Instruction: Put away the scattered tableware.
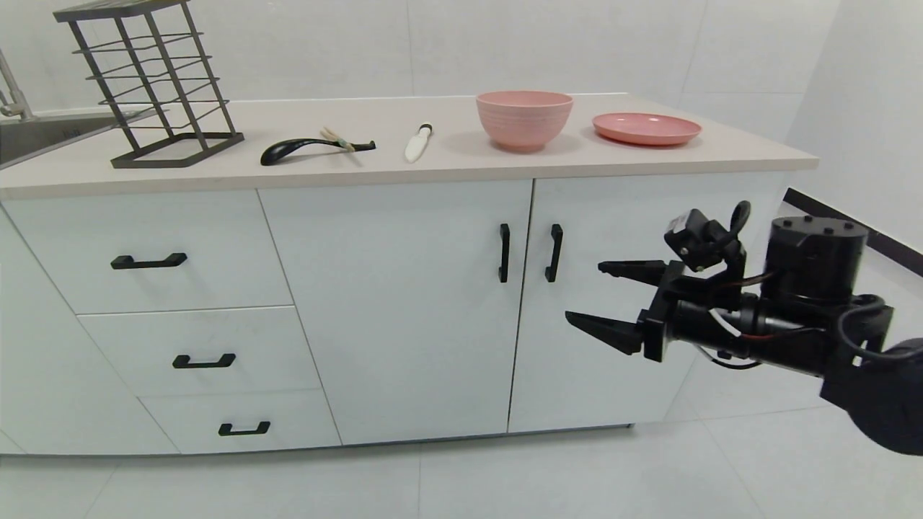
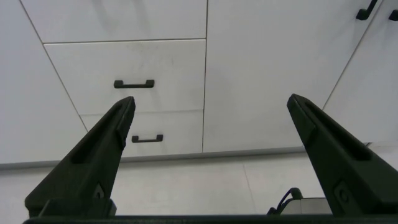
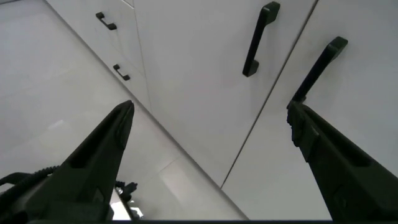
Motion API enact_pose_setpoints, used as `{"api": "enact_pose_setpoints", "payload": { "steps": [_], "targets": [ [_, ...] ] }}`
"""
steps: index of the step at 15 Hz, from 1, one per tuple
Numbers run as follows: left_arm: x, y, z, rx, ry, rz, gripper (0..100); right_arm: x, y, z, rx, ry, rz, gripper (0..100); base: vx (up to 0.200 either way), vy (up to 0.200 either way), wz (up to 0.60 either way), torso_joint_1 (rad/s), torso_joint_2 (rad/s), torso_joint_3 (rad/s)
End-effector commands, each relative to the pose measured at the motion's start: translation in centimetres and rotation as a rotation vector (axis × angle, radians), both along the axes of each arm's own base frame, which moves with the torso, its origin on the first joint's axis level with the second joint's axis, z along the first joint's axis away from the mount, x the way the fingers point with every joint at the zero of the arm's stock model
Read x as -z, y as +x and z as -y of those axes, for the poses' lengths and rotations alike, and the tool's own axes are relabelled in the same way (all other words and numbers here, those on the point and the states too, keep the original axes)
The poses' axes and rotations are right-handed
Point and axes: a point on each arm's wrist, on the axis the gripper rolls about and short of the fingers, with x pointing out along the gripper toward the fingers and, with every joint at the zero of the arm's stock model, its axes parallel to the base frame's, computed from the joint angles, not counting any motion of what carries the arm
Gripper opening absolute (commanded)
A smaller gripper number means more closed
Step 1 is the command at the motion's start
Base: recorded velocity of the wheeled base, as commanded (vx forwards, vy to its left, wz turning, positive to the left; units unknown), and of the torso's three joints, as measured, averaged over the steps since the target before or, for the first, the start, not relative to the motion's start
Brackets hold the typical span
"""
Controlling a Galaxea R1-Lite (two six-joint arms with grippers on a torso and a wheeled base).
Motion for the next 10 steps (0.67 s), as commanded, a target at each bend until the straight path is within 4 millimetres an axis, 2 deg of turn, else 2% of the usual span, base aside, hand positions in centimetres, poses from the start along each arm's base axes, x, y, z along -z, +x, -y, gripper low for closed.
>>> {"api": "enact_pose_setpoints", "payload": {
  "steps": [1, 4, 10],
  "targets": [
    [0.0, 0.0, 0.0, 0.000, 0.000, -0.001, 100, 2.4, 2.9, -1.0, 0.002, -0.011, -0.028, 100, 0.000, 0.000, 0.00, 0.000, 0.00, 0.000],
    [0.0, 0.0, 0.0, 0.002, 0.000, -0.001, 100, 4.1, 6.3, -1.6, 0.025, 0.010, 0.027, 100, 0.000, 0.000, 0.00, 0.000, 0.00, 0.000],
    [0.0, 0.0, 0.0, 0.002, 0.001, -0.001, 100, 4.5, 8.4, -0.4, 0.077, 0.014, 0.045, 100, 0.000, 0.000, 0.00, 0.000, 0.00, 0.000]
  ]
}}
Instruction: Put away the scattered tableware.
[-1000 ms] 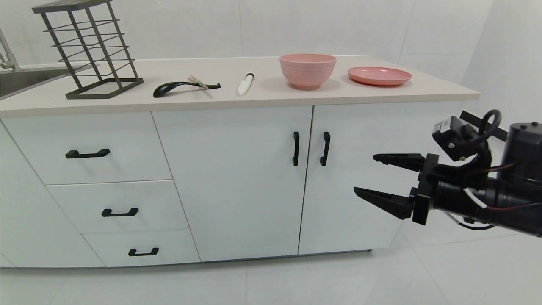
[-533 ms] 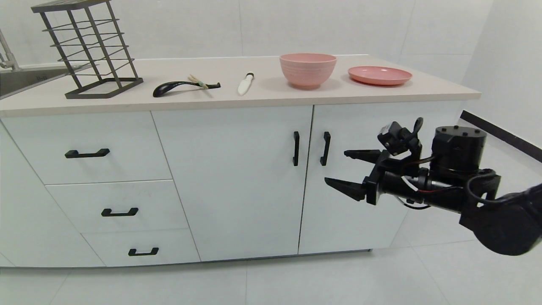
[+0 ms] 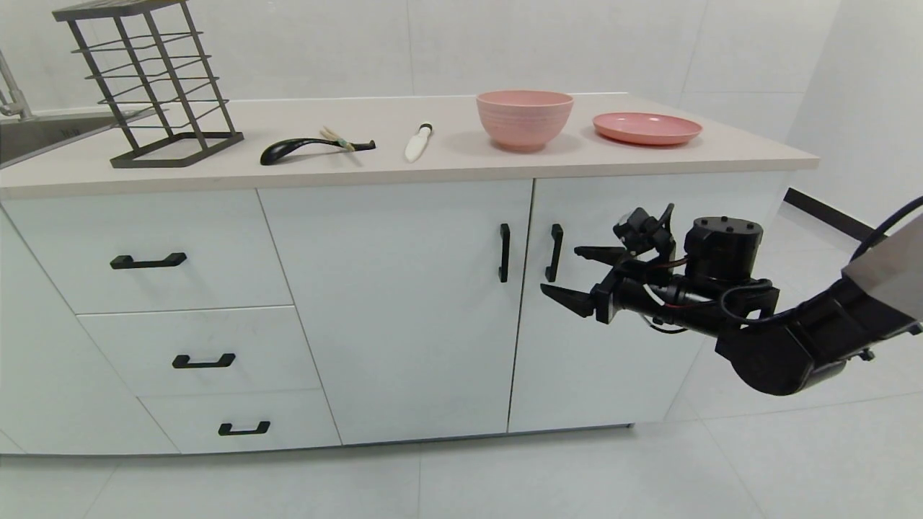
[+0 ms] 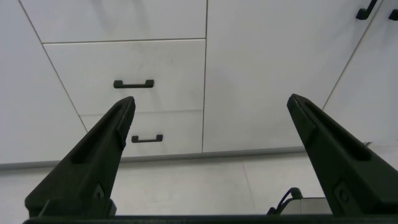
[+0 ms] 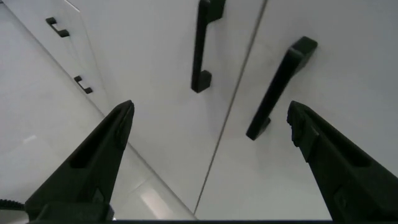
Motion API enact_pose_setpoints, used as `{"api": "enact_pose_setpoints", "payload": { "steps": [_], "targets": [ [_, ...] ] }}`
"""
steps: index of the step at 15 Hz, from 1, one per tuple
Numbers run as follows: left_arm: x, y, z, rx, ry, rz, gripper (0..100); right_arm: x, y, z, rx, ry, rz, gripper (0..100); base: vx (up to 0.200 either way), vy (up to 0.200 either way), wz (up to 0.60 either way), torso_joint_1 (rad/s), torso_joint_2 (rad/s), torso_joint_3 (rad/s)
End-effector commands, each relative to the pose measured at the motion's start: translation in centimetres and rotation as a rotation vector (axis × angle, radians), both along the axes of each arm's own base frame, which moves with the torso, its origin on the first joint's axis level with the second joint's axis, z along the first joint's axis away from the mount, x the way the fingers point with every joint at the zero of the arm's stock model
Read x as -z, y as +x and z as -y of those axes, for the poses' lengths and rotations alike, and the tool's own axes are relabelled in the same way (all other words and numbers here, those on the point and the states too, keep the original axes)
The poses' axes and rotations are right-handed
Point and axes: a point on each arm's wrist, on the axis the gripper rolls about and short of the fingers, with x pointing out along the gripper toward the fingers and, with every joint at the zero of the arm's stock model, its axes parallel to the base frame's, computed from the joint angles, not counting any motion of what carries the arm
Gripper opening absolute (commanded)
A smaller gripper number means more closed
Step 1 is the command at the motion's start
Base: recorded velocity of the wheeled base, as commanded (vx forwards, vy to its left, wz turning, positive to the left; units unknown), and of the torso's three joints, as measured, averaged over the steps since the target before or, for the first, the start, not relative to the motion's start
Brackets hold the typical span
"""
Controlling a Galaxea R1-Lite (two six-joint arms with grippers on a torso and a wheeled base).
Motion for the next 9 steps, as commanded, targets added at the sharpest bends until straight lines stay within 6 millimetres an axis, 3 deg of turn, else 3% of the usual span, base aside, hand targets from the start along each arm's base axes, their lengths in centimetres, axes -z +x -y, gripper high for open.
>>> {"api": "enact_pose_setpoints", "payload": {
  "steps": [1, 4, 6, 7, 8, 9],
  "targets": [
    [0.0, 0.0, 0.0, 0.000, 0.000, 0.000, 100, 0.8, 1.2, 0.5, 0.022, -0.002, -0.007, 100, 0.000, 0.000, 0.00, 0.000, 0.00, 0.000],
    [0.0, 0.0, 0.0, 0.002, -0.006, -0.001, 100, 0.8, 3.1, -0.1, 0.017, 0.010, 0.031, 100, 0.000, 0.000, 0.00, 0.000, 0.00, 0.000],
    [-0.4, 0.0, 0.0, 0.004, -0.006, 0.036, 100, 1.1, 2.8, 0.0, 0.019, 0.006, 0.018, 100, 0.000, 0.000, 0.00, 0.000, 0.00, 0.000],
    [-3.7, -0.7, 0.0, 0.006, -0.012, 0.312, 100, 0.9, 2.4, 0.1, 0.020, 0.004, 0.015, 100, 0.000, 0.000, 0.00, 0.000, 0.00, 0.000],
    [-5.4, -1.3, 0.1, 0.015, -0.006, 0.419, 100, 0.3, 2.1, 0.4, 0.023, 0.006, 0.021, 100, 0.000, 0.000, 0.00, 0.000, 0.00, 0.000],
    [-5.7, -1.4, 0.2, 0.063, 0.006, 0.395, 100, 0.1, 1.9, 0.5, 0.022, 0.008, 0.023, 100, 0.000, 0.000, 0.00, 0.000, 0.00, 0.000]
  ]
}}
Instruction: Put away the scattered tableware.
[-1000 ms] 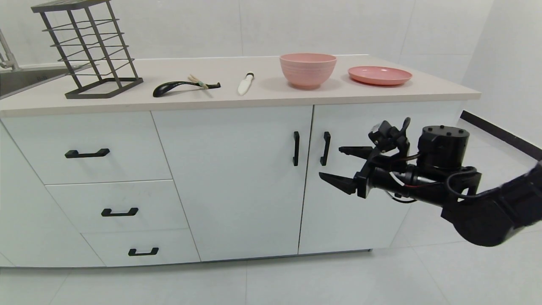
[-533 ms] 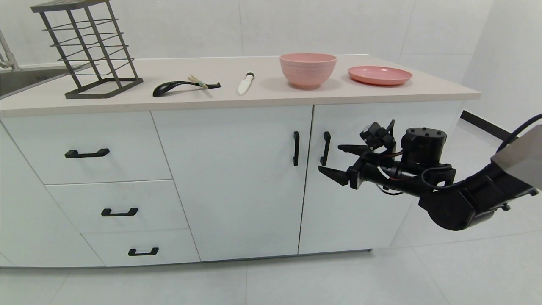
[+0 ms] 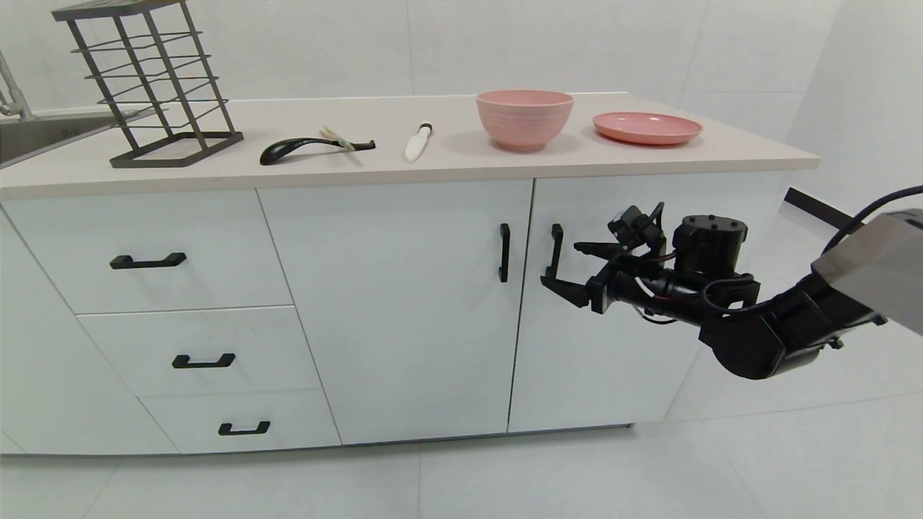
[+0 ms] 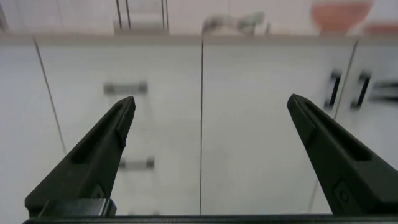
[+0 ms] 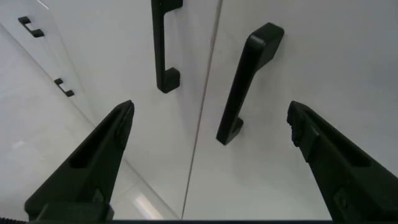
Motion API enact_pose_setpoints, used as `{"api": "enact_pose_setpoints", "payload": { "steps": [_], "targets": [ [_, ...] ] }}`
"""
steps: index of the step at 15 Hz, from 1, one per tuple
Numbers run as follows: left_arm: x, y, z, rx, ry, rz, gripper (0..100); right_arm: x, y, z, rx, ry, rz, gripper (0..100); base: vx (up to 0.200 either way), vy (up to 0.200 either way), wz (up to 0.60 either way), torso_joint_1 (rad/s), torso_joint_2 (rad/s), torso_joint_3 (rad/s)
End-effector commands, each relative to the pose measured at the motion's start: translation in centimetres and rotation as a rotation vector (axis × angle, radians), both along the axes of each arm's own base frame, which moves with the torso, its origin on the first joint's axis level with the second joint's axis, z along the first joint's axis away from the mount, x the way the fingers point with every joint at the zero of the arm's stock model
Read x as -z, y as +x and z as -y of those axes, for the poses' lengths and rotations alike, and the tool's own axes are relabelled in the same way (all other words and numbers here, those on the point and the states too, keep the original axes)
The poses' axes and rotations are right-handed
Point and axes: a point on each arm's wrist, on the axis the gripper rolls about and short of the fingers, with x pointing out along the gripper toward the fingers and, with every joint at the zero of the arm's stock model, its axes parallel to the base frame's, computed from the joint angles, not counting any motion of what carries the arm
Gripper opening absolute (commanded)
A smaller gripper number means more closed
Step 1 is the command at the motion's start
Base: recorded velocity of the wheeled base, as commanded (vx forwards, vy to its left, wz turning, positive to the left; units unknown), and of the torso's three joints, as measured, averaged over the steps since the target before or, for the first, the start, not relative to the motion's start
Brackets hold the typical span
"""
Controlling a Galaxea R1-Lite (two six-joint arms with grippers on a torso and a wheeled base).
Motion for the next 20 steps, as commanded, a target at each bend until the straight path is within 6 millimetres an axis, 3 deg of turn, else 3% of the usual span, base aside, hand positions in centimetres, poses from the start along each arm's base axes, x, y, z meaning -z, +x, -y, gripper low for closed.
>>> {"api": "enact_pose_setpoints", "payload": {
  "steps": [1, 6, 10, 13, 15, 17, 20],
  "targets": [
    [-1.4, -0.5, 0.2, 0.083, 0.027, -0.012, 100, -0.8, -0.6, 0.2, 0.000, 0.003, 0.012, 100, 0.000, 0.000, 0.00, 0.000, 0.00, 0.000],
    [-5.1, -1.2, 0.2, 0.271, 0.068, -0.092, 100, -0.8, -2.7, 0.8, -0.004, -0.004, -0.011, 100, 0.000, 0.000, 0.00, 0.000, 0.00, 0.000],
    [-6.4, 2.6, 0.6, 0.484, 0.097, -0.304, 100, -0.9, -4.8, 1.0, -0.015, -0.006, -0.020, 100, 0.000, 0.000, 0.00, 0.000, 0.00, 0.000],
    [-7.0, 4.6, 1.1, 0.560, 0.133, -0.349, 100, -1.4, -5.7, 1.3, -0.014, -0.006, -0.018, 100, 0.000, 0.000, 0.00, 0.000, 0.00, 0.000],
    [-6.2, 6.9, 1.7, 0.600, 0.284, -0.408, 100, -1.8, -6.6, 1.5, -0.009, -0.007, -0.017, 100, 0.000, 0.000, 0.00, 0.000, 0.00, 0.000],
    [-5.7, 8.1, 2.3, 0.641, 0.424, -0.423, 100, -2.0, -7.0, 1.7, -0.006, -0.007, -0.015, 100, 0.000, 0.000, 0.00, 0.000, 0.00, 0.000],
    [-5.4, 9.1, 3.1, 0.724, 0.503, -0.446, 100, -2.1, -7.1, 1.7, -0.003, -0.007, -0.015, 100, 0.000, 0.000, 0.00, 0.000, 0.00, 0.000]
  ]
}}
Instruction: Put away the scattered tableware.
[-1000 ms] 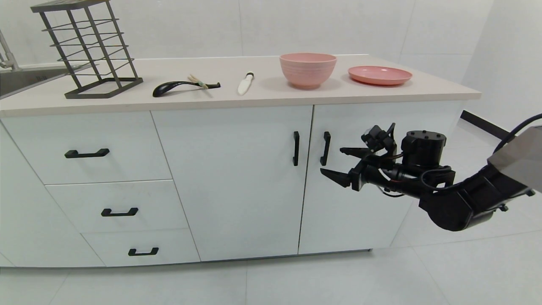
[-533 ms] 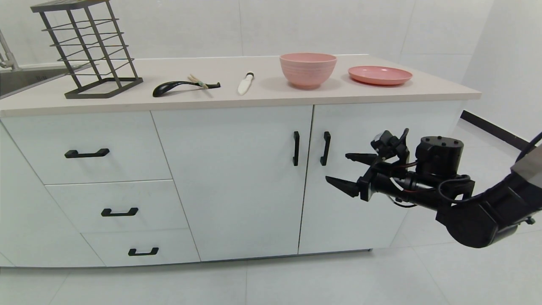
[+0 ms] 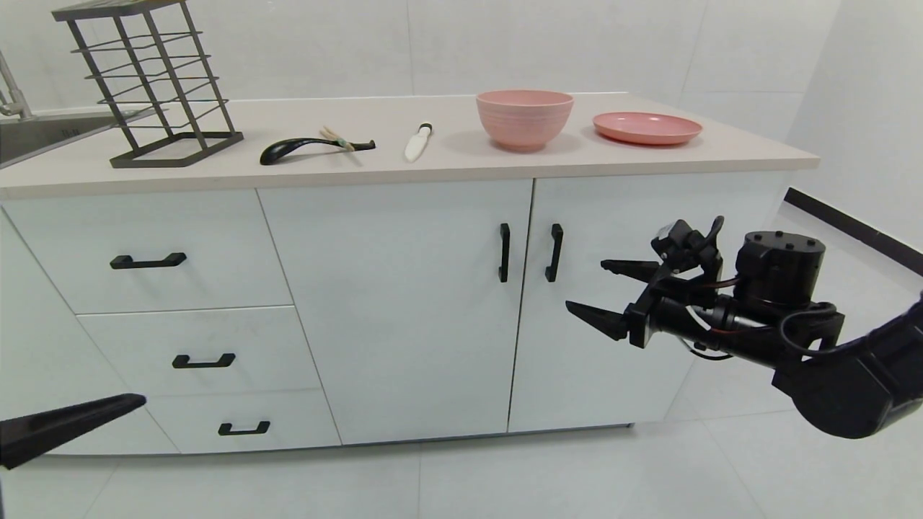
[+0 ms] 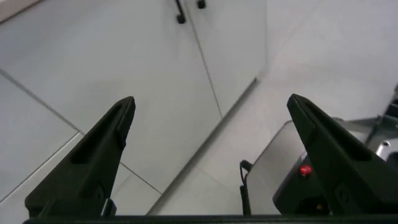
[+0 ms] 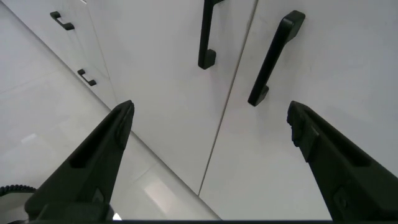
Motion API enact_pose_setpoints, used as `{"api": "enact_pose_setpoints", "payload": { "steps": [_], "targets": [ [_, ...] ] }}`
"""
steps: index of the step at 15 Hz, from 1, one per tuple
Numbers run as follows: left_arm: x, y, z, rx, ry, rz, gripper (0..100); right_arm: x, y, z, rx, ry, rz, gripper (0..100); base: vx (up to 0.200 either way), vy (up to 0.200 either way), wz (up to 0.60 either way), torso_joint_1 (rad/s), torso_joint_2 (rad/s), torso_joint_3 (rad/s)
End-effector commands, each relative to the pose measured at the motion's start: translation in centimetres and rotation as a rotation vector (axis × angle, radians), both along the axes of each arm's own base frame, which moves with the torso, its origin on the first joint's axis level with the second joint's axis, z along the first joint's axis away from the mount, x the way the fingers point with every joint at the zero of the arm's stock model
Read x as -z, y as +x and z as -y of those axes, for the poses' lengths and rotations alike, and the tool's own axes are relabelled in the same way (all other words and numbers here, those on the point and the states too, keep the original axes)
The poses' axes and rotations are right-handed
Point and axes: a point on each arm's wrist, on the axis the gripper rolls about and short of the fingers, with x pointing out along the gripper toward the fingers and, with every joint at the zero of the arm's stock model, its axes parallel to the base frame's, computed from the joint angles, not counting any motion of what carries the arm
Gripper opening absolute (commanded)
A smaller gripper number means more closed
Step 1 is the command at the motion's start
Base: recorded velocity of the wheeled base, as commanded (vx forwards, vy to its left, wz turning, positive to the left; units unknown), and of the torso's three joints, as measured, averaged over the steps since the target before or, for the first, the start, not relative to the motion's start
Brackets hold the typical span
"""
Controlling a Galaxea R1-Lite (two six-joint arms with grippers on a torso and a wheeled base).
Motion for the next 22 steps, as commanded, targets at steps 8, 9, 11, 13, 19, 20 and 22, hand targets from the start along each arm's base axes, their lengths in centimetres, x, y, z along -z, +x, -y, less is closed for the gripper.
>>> {"api": "enact_pose_setpoints", "payload": {
  "steps": [8, 9, 11, 13, 19, 20, 22],
  "targets": [
    [1.9, 12.7, 8.3, 0.276, 0.087, -0.217, 100, 0.1, 0.7, -0.9, -0.020, 0.008, 0.004, 100, 0.000, 0.000, 0.00, 0.000, 0.00, 0.000],
    [2.7, 13.6, 9.0, 0.282, 0.088, -0.220, 100, 0.2, 0.9, -0.9, -0.019, 0.007, 0.002, 100, 0.000, 0.000, 0.00, 0.000, 0.00, 0.000],
    [3.7, 14.7, 9.7, 0.283, 0.091, -0.227, 100, 0.4, 1.3, -0.9, -0.017, 0.008, 0.004, 100, 0.000, 0.000, 0.00, 0.000, 0.00, 0.000],
    [4.3, 16.3, 11.6, 0.318, 0.086, -0.207, 100, 0.5, 2.4, -1.3, -0.017, 0.012, 0.017, 100, 0.000, 0.000, 0.00, 0.000, 0.00, 0.000],
    [3.2, 21.8, 16.3, 0.355, 0.018, -0.060, 100, 1.8, 3.9, -1.6, -0.022, 0.013, 0.015, 100, 0.000, 0.000, 0.00, 0.000, 0.00, 0.000],
    [2.8, 23.1, 17.1, 0.362, 0.004, -0.031, 100, 2.3, 4.7, -1.5, -0.012, 0.014, 0.013, 100, 0.000, 0.000, 0.00, 0.000, 0.00, 0.000],
    [2.1, 24.7, 18.3, 0.385, -0.033, 0.021, 100, 3.0, 6.0, -1.7, -0.017, 0.017, 0.019, 100, 0.000, 0.000, 0.00, 0.000, 0.00, 0.000]
  ]
}}
